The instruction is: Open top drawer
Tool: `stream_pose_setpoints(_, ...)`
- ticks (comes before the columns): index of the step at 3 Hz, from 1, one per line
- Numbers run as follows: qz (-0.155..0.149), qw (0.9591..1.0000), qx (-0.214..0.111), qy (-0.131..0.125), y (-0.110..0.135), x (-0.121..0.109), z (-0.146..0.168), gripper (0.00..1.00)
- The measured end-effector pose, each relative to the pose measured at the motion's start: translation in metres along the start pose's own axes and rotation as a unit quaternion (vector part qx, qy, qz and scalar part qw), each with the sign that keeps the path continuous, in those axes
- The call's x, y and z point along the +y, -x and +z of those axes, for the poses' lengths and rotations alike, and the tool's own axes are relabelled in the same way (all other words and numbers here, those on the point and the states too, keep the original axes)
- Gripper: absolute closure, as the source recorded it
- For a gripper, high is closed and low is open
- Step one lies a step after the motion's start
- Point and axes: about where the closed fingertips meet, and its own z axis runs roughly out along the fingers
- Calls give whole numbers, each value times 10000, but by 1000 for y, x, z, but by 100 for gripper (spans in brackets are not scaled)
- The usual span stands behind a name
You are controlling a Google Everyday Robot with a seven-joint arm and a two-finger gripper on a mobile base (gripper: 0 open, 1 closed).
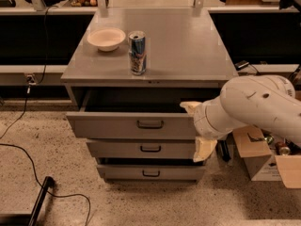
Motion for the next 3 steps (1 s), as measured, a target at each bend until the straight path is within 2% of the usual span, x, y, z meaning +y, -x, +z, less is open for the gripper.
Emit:
stream_pose_setpoints(1, -30, 9998, 191, -47, -11, -25, 4, 0)
stream_pose_setpoints(2, 158, 9994, 302, 2, -35, -50, 23, 0)
stream_pose_setpoints(3, 353, 9988, 314, 117, -54, -61, 45, 0)
